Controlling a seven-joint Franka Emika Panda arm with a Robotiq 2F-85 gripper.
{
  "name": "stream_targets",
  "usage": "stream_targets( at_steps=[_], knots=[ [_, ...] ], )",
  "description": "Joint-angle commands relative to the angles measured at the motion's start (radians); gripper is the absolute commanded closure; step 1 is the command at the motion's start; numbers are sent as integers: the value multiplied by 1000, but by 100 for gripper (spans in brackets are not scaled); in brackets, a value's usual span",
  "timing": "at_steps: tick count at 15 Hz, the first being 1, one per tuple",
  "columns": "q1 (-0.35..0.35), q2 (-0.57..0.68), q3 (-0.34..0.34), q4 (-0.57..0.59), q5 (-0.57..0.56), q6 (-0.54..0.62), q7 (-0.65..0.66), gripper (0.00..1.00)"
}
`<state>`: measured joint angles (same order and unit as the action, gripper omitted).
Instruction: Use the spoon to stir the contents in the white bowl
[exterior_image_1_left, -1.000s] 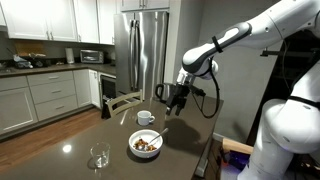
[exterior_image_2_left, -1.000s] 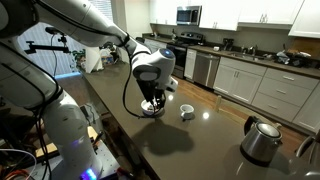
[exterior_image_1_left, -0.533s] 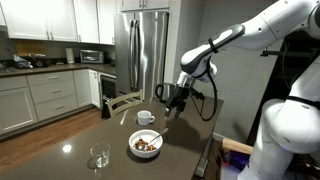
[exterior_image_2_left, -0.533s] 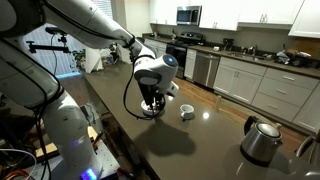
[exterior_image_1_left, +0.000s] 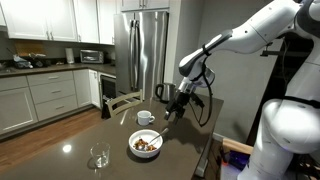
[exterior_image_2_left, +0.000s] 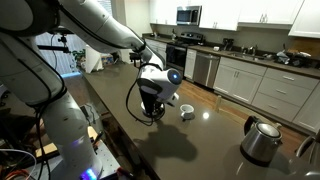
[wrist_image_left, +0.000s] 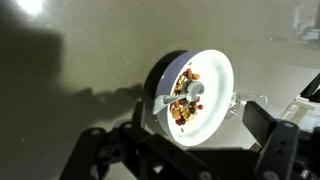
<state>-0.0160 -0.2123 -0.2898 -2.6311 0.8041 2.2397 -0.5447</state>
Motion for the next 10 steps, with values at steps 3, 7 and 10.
stream_targets(
  at_steps=[3,7,10],
  knots=[
    [-55,109,8,15,161,-61,-186,0],
    [-81,160,27,14,298,-57,-320,0],
    [-94,187,43,16,404,-60,-404,0]
  ],
)
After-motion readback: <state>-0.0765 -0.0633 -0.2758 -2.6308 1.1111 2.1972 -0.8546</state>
